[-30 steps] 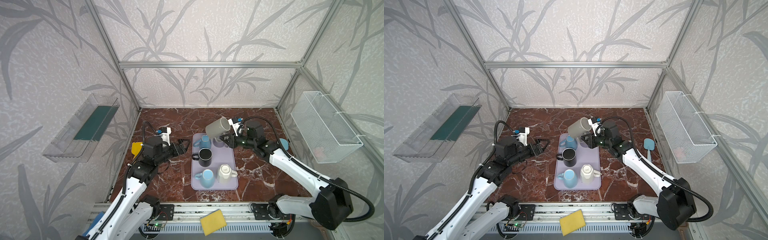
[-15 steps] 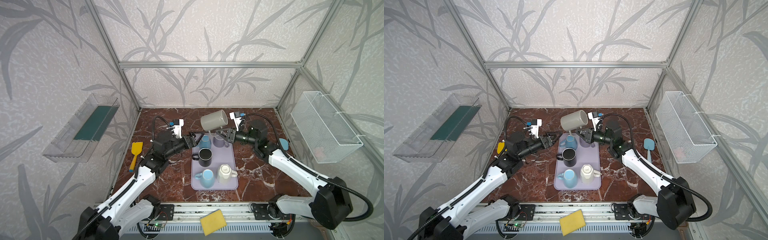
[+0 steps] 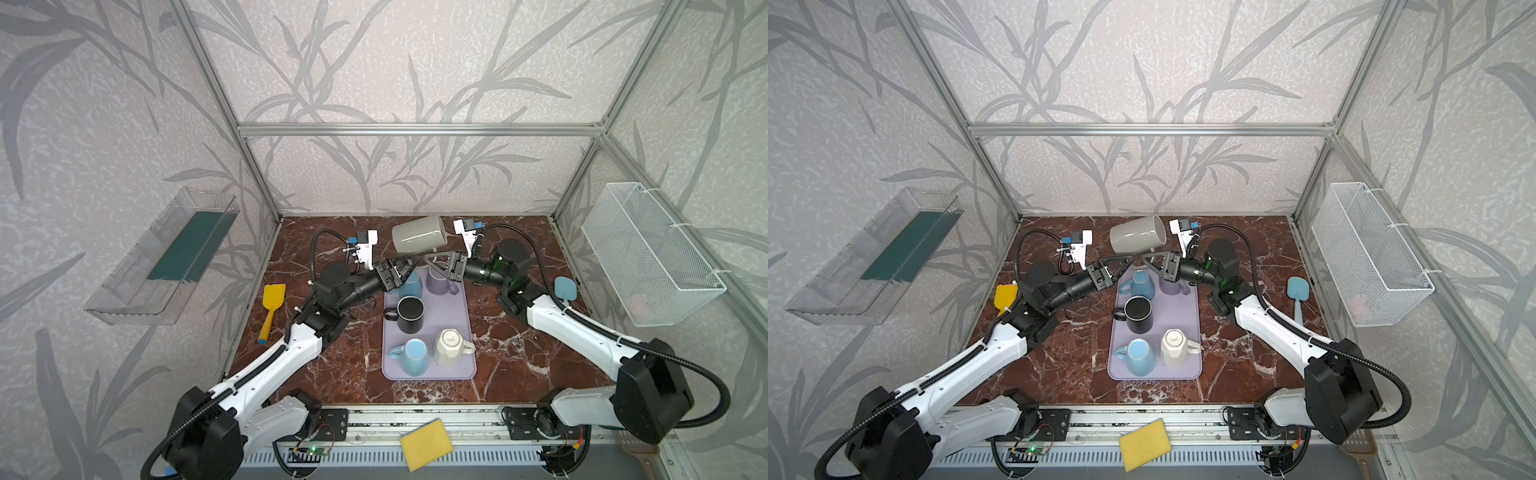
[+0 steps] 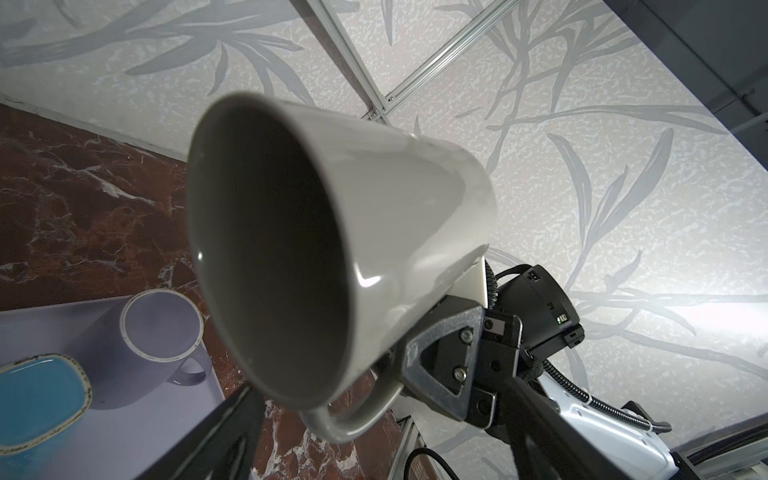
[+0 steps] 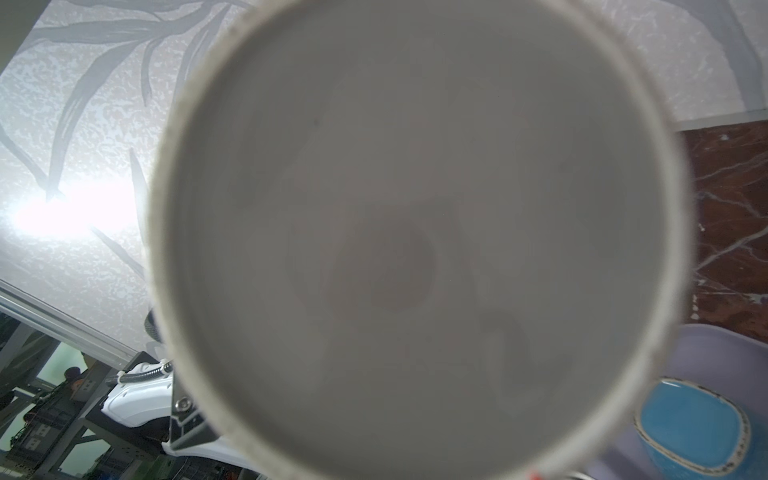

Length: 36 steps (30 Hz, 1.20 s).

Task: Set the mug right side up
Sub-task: 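Hold the grey mug sideways with the right gripper while the left gripper grasps its rim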

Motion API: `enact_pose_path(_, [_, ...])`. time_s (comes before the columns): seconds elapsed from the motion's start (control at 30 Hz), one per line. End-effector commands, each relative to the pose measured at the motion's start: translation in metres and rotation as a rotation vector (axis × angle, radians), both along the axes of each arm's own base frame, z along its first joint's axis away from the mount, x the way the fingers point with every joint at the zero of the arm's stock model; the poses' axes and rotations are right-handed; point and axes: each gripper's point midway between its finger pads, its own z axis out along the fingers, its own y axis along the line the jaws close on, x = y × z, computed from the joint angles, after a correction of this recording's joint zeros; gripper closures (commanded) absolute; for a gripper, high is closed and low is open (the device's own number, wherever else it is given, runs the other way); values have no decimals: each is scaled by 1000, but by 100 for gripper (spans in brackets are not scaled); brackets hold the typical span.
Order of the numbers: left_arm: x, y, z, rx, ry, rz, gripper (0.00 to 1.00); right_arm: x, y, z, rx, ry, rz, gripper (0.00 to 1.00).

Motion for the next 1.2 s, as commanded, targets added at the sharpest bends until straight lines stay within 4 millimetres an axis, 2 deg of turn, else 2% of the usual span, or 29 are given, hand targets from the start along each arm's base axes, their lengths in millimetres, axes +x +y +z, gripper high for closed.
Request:
enact_pose_path(0.0, [-7, -1, 17, -57, -49, -27, 11, -16, -3, 65, 160, -208, 34, 100])
enact_pose_path(0.2, [-11, -1, 29, -93, -80, -37, 16, -19, 1, 68, 185, -205, 54, 100])
enact_pose_path(0.33, [-12, -1, 32, -105, -87, -44, 30, -20, 3, 69, 216, -200, 65, 100])
enact_pose_path(0.47, [-13, -1, 34, -108, -93, -50, 36, -18, 4, 66, 219, -196, 62, 100])
enact_pose_path(0.67, [-17, 0, 37, -106, -106, -52, 50, -19, 5, 67, 227, -198, 67, 100])
enact_pose_path(0.93, [-20, 3, 41, -106, -121, -54, 75, -27, 9, 71, 236, -208, 102, 100])
enact_pose_path(1.03, [-22, 3, 44, -110, -130, -55, 80, -31, 11, 71, 235, -209, 117, 100])
enact_pose_path(1.17, [-25, 4, 48, -116, -140, -59, 81, -36, 15, 70, 235, -206, 143, 100])
